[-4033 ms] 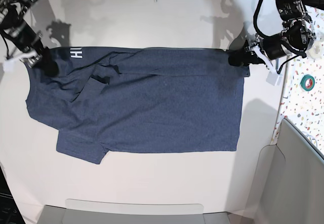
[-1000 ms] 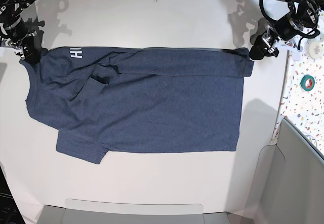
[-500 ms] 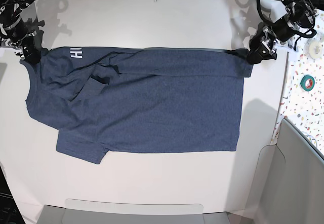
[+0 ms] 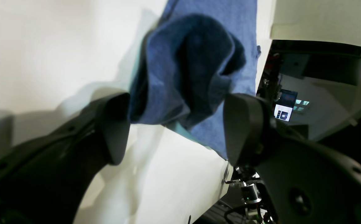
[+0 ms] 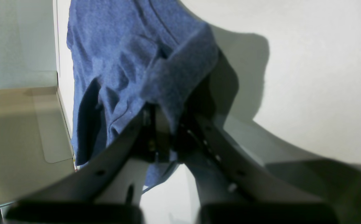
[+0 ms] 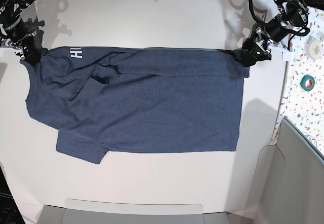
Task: Layout the t-shirt on the table in an organized manner, then fold the t-shirt properly
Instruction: 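Drag the shirt edge with both grippers away from the hem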
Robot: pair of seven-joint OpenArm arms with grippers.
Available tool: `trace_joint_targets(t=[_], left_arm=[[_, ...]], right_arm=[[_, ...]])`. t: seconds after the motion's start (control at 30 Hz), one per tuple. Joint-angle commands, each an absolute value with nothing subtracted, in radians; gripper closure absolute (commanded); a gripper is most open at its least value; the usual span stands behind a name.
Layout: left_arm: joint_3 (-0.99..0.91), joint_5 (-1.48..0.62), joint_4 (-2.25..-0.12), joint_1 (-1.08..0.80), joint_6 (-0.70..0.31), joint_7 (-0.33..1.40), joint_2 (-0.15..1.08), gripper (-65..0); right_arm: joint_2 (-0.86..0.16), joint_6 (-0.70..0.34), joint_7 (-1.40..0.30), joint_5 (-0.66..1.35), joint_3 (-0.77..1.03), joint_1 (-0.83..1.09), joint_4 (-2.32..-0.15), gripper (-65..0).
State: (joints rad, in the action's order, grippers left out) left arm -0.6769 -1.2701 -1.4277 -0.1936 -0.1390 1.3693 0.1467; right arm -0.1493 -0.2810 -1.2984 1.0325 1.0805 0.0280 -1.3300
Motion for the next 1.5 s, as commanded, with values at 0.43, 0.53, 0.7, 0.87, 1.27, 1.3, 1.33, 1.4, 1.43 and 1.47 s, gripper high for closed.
trace_joint_targets(t=[0.43,0.53,0.7,0.87,1.27,1.3,1.33,1.4,1.43,1.47], left_arm=[[-0.607,-1.218,-1.423,-0.142,-0.125,1.391,0.136,-44.1],[-0.61,-1.218,-1.423,-0.137,-0.127,1.388,0.136,-42.7],[-0.611,-1.218,-1.425,-0.136,-0.128,1.388,0.137,-29.5],[-0.605,-1.218,-1.426,-0.136,-0.13,1.396,0.143,-1.5],[-0.611,-1.219,-1.615,-0.248,-0.13,1.396,0.18,0.0],[-0.611,-1.219,-1.636,-0.266,-0.13,1.396,0.18,0.0],[-0.611,-1.219,-1.652,-0.288,-0.13,1.396,0.18,0.0],[-0.613,-1.218,-1.693,-0.343,-0.13,1.396,0.182,0.0],[-0.613,-1.218,-1.709,-0.372,-0.13,1.396,0.182,0.0],[-0.613,-1.218,-1.728,-0.4,-0.13,1.396,0.182,0.0]], right_arm=[[-0.151,-0.252,-1.33,0.998,1.084,0.044,-1.322,0.0],[-0.151,-0.252,-1.33,0.998,1.084,0.044,-1.323,0.0],[-0.151,-0.252,-1.33,0.998,1.084,0.044,-1.323,0.0],[-0.153,-0.252,-1.33,0.998,1.082,0.054,-1.326,0.0],[-0.168,-0.252,-1.331,1.0,1.087,0.193,-1.486,0.0],[-0.17,-0.252,-1.331,1.01,1.09,0.209,-1.501,0.0],[-0.171,-0.252,-1.331,1.027,1.092,0.229,-1.511,0.0],[-0.193,-0.252,-1.331,1.076,1.09,0.272,-1.523,0.0],[-0.2,-0.252,-1.331,1.102,1.087,0.292,-1.523,0.0],[-0.206,-0.252,-1.331,1.127,1.087,0.308,-1.523,0.0]])
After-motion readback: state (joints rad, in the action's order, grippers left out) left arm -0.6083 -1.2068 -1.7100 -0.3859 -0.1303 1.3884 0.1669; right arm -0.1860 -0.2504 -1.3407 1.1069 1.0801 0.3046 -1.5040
